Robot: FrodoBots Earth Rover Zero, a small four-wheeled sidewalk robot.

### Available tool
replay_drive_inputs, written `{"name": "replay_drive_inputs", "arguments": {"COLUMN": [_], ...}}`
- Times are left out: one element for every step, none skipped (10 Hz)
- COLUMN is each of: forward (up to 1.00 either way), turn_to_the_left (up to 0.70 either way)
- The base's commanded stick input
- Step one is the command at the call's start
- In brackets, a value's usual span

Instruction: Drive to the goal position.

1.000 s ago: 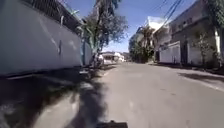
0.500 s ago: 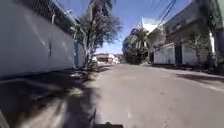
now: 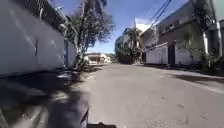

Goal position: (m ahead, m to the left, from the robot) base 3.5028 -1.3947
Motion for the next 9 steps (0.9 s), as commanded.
{"name": "replay_drive_inputs", "arguments": {"forward": [0.70, 0.70, 0.70, 0.70, 0.70, 0.70, 0.70, 0.70, 0.70], "turn_to_the_left": [-0.03, -0.03, -0.03, -0.03, -0.03, -0.03, -0.03, -0.03, -0.03]}}
